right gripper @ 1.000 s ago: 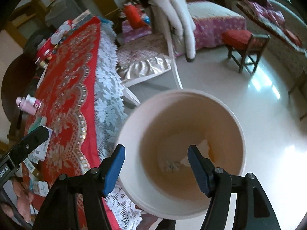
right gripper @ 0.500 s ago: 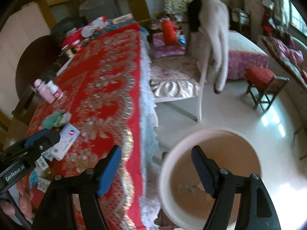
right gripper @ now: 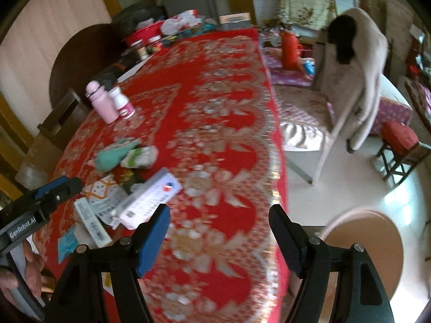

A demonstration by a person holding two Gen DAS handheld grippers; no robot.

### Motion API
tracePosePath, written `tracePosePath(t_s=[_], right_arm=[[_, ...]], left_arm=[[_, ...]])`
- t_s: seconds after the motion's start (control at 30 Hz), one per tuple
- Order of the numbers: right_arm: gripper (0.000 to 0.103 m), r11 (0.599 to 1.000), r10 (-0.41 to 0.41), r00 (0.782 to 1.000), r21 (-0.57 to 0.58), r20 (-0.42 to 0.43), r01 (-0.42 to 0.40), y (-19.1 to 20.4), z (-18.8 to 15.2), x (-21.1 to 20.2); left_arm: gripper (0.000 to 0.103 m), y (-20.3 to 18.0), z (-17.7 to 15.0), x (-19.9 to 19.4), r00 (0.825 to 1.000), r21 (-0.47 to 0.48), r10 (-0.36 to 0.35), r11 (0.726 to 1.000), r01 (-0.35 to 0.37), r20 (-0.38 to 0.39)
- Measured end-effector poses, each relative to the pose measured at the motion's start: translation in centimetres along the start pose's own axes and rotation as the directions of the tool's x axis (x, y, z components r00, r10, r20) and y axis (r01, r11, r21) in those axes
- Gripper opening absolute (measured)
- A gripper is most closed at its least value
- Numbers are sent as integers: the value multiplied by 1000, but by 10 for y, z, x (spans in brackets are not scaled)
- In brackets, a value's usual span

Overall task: Collect trash
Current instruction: 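Move both grippers back over the trash pile on the table, then grasp the green cloth with the left gripper while the right grasps the white-green packet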

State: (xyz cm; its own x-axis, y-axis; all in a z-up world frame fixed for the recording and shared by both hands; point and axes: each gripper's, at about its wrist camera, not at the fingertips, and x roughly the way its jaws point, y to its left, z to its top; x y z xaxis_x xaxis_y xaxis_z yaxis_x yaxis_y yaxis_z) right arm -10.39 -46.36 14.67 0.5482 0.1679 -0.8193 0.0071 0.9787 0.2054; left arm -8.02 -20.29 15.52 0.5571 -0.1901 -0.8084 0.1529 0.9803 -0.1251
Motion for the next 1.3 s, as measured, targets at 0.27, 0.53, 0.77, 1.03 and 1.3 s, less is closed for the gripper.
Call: tracePosePath(t_s=[0.27,0.53,0.77,1.03,1.3], right_arm=[[74,998,52,998,-45,-46,-54,67,19,39],[75,996,62,991,-59,-115,-69,114,45,95],[78,998,55,984,-17,-170,-58,132,58,138],[81,999,31,973,-14,-228,-36,151,75,186],[80,1000,-7,965,-17,-260,3,156,77,217]], left_arm=[[48,77,12,8,999,-70,30,997,-31,-16],[50,115,24,33,998,-85,-35,996,31,-51],[50,125,37,54,991,-55,-106,993,102,-80],[56,136,48,66,986,-34,-142,990,140,-90],[59,130,61,97,977,22,-174,984,177,-122]])
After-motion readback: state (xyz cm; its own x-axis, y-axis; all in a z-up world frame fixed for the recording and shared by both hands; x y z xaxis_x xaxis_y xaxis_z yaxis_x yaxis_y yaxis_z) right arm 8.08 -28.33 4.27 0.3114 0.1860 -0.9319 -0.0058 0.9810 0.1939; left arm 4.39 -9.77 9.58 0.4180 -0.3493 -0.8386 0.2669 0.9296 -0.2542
